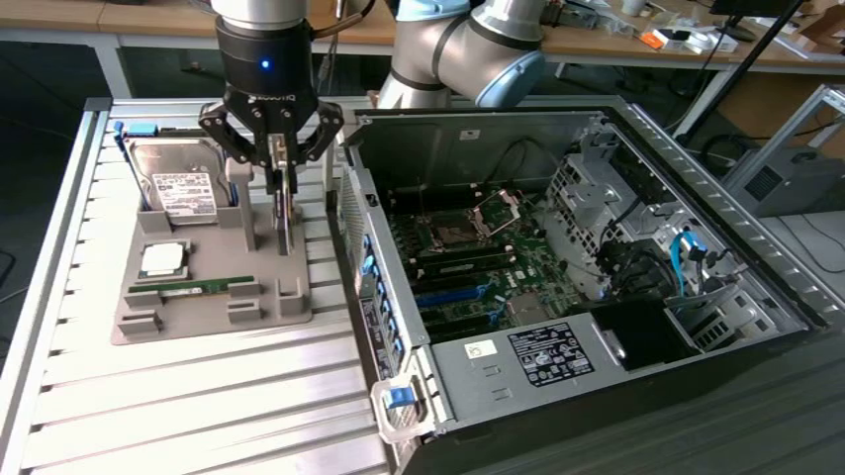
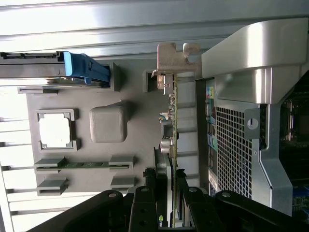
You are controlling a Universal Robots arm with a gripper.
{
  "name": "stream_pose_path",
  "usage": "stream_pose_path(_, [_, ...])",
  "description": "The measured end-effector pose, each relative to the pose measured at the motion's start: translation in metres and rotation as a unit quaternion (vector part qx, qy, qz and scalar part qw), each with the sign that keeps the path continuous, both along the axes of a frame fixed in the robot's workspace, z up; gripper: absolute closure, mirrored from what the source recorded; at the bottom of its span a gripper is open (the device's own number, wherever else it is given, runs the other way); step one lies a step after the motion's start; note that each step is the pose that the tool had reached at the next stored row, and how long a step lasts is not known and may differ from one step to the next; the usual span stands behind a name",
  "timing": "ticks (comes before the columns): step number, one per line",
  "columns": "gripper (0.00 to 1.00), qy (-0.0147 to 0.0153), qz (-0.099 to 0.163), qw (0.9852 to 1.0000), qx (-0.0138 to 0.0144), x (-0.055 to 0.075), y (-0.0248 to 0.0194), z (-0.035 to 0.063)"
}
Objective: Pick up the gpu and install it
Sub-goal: 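Pick up the gpu and move the gpu toward the slot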
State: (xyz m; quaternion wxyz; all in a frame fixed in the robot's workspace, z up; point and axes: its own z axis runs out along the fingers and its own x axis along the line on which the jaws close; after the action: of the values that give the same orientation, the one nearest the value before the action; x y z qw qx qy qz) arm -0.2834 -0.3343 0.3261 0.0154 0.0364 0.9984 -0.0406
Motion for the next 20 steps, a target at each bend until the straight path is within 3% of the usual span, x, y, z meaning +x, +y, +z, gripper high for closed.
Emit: stream_pose_path(20, [0.73,0.0000,0.000,1.0000,0.0000,0.0000,0.0000,0.0049])
